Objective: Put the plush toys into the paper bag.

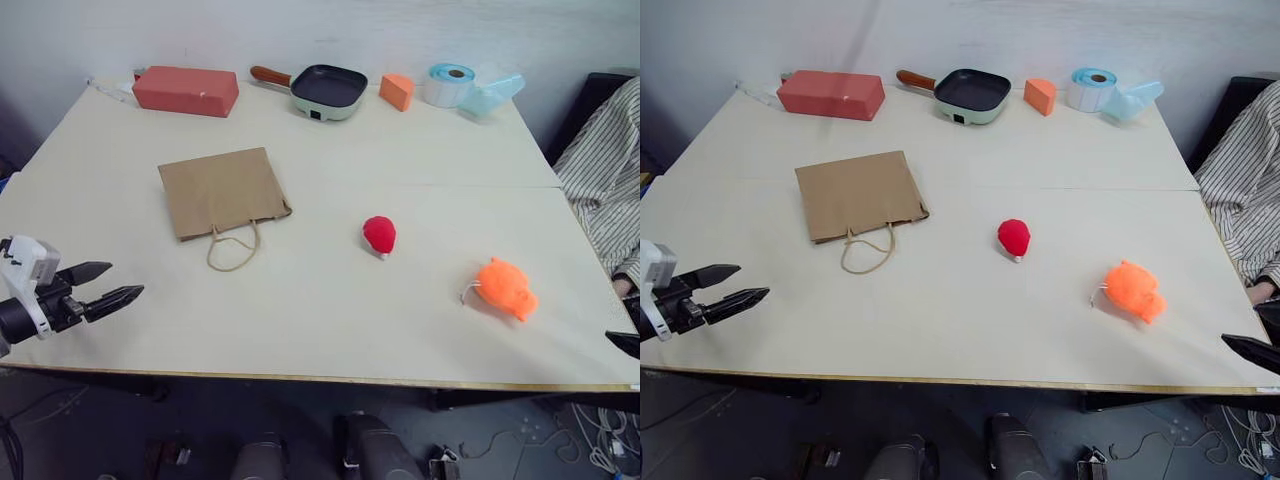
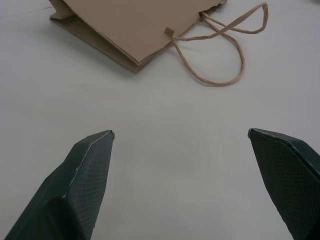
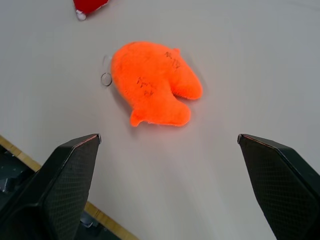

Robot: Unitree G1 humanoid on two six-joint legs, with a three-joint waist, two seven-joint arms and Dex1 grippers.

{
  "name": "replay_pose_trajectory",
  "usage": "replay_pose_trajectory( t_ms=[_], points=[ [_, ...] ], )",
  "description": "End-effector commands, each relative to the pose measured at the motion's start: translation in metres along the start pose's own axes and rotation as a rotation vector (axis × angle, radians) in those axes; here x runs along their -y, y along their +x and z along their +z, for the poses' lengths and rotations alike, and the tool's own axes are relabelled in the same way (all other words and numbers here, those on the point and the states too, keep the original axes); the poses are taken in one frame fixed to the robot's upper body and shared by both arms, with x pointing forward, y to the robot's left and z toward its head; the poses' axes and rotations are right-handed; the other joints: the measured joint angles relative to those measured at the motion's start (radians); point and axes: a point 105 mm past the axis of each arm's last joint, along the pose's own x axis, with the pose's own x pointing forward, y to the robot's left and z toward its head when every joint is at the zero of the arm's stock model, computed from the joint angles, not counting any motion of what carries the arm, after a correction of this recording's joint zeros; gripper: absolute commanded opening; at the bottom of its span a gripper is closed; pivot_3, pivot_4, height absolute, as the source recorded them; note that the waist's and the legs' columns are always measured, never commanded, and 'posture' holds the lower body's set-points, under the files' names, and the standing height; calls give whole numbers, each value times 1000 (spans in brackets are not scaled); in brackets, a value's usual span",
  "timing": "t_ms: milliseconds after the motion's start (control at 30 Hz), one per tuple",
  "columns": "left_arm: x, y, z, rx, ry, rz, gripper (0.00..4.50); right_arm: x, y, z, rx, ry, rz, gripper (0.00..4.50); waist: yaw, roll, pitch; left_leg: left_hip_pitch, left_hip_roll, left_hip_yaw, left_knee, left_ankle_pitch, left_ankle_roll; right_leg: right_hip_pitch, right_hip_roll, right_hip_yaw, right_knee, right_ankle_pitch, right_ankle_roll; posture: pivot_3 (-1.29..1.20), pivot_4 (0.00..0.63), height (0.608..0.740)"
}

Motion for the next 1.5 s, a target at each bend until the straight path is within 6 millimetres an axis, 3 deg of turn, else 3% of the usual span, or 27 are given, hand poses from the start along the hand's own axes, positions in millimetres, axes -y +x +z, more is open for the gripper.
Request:
replay_pose_trajectory(
  t_ms=[33, 533, 633, 700, 933, 1067, 1233, 1400, 1500],
  points=[
    [2, 3, 7, 1, 60, -10, 4500, -3, -3, 10, 28, -12, -7, 4484, 3, 0, 0, 0, 0, 0, 0, 0, 0, 0, 0, 0, 0, 0, 0, 0, 150, 740],
    [-9, 7, 18, 8, 85, 15, 4500, 1, 12, 21, 105, -42, -84, 4484, 3, 0, 0, 0, 0, 0, 0, 0, 0, 0, 0, 0, 0, 0, 0, 0, 150, 740],
    [-7, 13, 23, 2, 118, -12, 4500, -6, 16, 25, 112, -46, -58, 4484, 5, 0, 0, -1, 0, 0, 0, 0, 0, 0, 0, -1, 0, 0, 0, 0, 150, 740],
    [-4, 22, 33, 6, 162, -43, 4500, -20, 23, 31, 102, -51, 12, 4484, 5, 0, 0, -1, 0, 0, 0, 0, 0, 0, 0, -1, 0, 0, 0, 0, 150, 740],
    [32, 66, 77, 14, 349, -300, 4500, -113, 53, 78, 163, -160, 410, 4484, 2, 0, 0, -3, -1, -1, 3, 3, -6, -1, 0, -2, 2, 0, 0, 0, 150, 740],
    [50, 97, 80, -49, 501, -420, 4500, -153, 73, 89, 201, -236, 540, 4484, 4, 0, 0, -4, -1, -1, 4, 4, -7, -2, 0, -2, 3, 0, 0, 0, 150, 740],
    [55, 124, 78, -89, 600, -486, 4500, -174, 93, 91, 227, -275, 602, 4484, 6, 0, 0, -10, -1, -1, 11, 3, -5, -7, 0, -2, 10, 0, 0, 0, 150, 740],
    [45, 143, 66, -166, 700, -485, 4500, -178, 109, 94, 269, -304, 598, 4484, 4, -1, 0, -22, -1, 0, 21, 2, -4, -18, 0, -2, 15, 0, 1, 0, 150, 740],
    [48, 151, 71, -123, 694, -503, 3924, -182, 113, 92, 289, -303, 597, 4500, 6, -1, 0, -23, -1, -1, 22, 2, -4, -18, 0, -2, 16, 0, 1, 0, 150, 740]
  ],
)
